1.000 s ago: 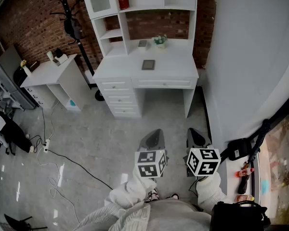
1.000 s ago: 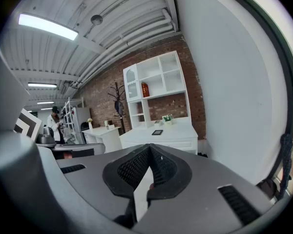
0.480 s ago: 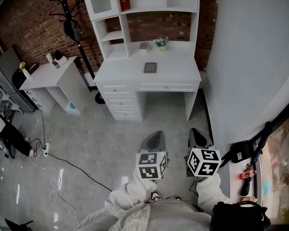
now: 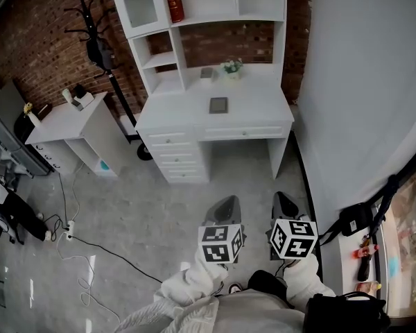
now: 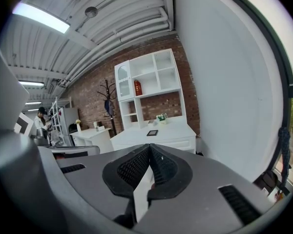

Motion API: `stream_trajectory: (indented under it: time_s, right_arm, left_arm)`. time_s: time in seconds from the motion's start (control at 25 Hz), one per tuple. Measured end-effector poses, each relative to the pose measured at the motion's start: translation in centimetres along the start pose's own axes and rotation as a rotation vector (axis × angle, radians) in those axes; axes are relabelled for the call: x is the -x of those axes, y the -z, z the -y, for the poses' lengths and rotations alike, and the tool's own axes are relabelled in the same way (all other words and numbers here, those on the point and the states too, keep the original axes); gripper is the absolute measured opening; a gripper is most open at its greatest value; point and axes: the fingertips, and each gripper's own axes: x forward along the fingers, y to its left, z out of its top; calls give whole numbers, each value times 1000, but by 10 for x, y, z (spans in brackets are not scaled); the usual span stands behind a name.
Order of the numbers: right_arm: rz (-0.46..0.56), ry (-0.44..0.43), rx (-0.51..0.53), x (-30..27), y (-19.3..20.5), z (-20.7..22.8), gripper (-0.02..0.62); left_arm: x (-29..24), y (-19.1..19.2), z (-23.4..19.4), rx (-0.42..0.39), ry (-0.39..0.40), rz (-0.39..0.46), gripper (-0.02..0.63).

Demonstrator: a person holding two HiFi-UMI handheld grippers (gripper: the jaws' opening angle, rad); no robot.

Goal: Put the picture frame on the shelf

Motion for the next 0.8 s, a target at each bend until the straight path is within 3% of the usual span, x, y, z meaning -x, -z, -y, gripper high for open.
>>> stream_trajectory:
  time_s: [0.16,0.8]
  right_arm:
    - [-8,12,-6,-18,-2,4,23]
    - [-38,-96,39,-160,-42,17,23]
  left_arm:
    - [-14,-5,-8,53,5,2,-2]
    - [-126,-51,-68,54,-101,28,-2]
